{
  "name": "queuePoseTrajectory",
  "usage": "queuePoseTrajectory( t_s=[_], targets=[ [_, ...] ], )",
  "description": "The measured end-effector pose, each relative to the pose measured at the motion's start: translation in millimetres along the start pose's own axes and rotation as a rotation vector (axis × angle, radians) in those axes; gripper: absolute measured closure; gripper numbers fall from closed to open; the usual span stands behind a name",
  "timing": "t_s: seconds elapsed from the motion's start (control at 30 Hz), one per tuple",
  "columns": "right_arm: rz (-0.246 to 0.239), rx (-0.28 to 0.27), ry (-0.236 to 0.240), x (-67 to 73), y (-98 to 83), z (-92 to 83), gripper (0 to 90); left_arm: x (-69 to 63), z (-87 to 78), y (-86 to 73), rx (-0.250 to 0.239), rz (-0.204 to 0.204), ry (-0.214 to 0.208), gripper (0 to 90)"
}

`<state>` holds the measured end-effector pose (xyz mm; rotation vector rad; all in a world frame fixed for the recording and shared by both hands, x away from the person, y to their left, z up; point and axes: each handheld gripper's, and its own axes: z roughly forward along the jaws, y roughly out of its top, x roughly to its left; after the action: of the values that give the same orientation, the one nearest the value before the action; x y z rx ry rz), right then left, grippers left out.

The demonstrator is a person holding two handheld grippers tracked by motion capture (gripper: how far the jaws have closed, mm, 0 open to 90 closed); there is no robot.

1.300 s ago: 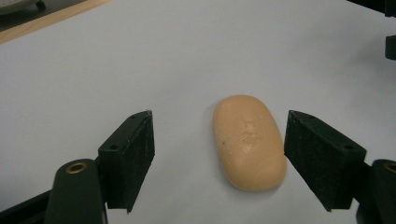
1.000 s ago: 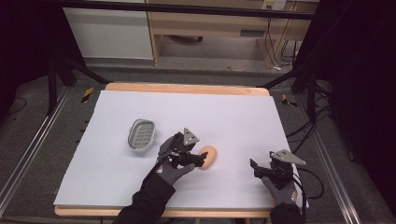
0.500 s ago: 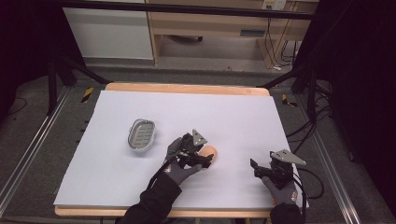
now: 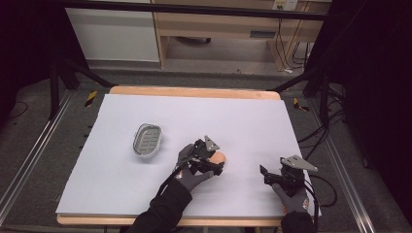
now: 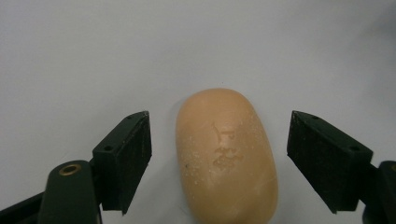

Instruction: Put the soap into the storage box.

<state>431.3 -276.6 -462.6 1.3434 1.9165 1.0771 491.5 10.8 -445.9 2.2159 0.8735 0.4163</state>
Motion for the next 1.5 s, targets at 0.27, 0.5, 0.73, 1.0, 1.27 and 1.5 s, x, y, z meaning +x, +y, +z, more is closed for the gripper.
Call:
queuePoseTrajectory(
  t_s=[0.27, 0.5, 0.73, 1.0, 1.27, 1.5],
  targets=[
    [0.003, 0.006, 0.006, 0.5, 0.0, 0.6, 15.5, -2.5, 8.5, 0.2, 0.031, 0.005, 0.006, 21.2],
    [-0.001, 0.005, 0.003, 0.2, -0.2, 0.9, 15.5, -1.9, 15.5, -0.6, 0.056, 0.006, 0.008, 21.5],
    [-0.003, 0.007, 0.0, 0.0, -0.4, 1.2, 15.4, -2.7, 21.3, -2.1, 0.092, 0.02, 0.003, 22.6],
    [-0.004, 0.011, 0.0, -0.1, -0.5, 1.6, 15.4, -1.8, 25.9, -2.5, 0.104, 0.008, -0.003, 23.8],
    [0.0, 0.012, 0.001, 0.0, -0.7, 1.8, 14.9, -1.7, 29.5, -2.8, 0.121, 0.008, -0.014, 25.8],
    [0.012, 0.018, 0.008, 0.2, -0.6, 1.3, 14.8, -2.1, 32.8, -3.6, 0.131, 0.002, -0.018, 27.5]
  ],
)
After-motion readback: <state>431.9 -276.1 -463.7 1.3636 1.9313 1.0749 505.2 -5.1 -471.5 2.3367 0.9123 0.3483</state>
